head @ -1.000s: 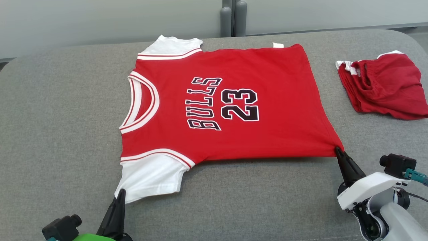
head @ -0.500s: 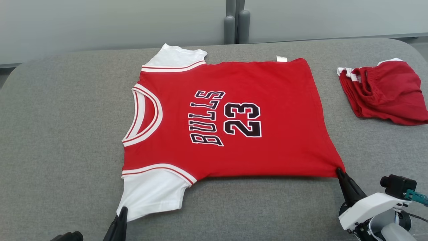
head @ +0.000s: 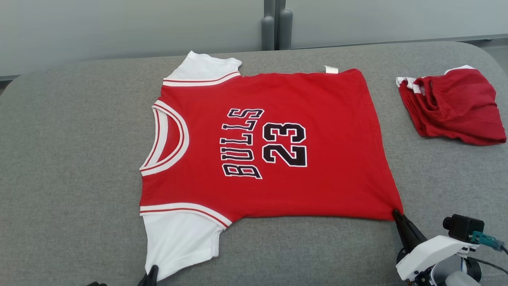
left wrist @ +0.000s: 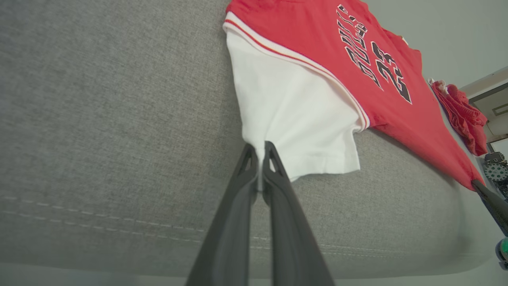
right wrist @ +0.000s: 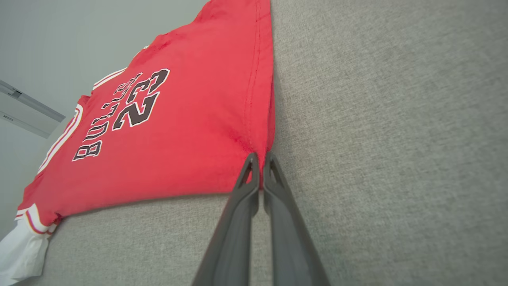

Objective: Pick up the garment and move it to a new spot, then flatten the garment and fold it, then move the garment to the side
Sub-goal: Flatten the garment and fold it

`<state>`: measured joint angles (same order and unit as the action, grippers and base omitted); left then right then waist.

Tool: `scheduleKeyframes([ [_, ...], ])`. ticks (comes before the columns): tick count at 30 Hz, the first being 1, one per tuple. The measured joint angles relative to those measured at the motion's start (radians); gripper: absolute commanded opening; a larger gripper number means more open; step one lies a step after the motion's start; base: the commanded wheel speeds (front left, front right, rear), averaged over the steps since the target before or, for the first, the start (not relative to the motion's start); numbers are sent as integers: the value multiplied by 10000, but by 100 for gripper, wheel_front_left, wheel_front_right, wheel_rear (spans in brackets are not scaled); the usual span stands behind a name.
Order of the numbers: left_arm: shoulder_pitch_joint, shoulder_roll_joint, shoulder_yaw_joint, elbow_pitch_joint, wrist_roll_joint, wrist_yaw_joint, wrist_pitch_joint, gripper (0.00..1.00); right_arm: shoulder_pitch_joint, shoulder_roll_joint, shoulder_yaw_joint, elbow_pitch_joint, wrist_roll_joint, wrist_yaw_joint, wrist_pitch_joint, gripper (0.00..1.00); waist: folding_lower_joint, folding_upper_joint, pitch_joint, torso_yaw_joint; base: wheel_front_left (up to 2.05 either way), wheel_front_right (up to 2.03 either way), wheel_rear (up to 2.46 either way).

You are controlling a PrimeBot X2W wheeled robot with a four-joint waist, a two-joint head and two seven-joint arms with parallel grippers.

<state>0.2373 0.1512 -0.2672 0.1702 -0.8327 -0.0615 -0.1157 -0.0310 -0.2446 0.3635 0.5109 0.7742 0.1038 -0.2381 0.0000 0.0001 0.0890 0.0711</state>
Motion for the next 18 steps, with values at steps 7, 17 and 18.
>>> scheduleKeyframes([
  [7, -601, -19, 27, 525, 2, 10, 98, 0, -252, 105, 79, 330, -205, -8, -2, 8, 0, 0, 51, -60, 0, 0, 0],
  [17, -848, -92, -69, 897, 15, 13, 107, 100, -449, 245, 50, 662, -322, -10, -6, 100, 0, 0, 129, -122, 0, 0, 0],
  [18, -848, -90, -67, 920, 15, 13, 107, 100, -449, 245, 21, 685, -345, -10, -10, 100, 0, 0, 138, -123, 0, 0, 0],
])
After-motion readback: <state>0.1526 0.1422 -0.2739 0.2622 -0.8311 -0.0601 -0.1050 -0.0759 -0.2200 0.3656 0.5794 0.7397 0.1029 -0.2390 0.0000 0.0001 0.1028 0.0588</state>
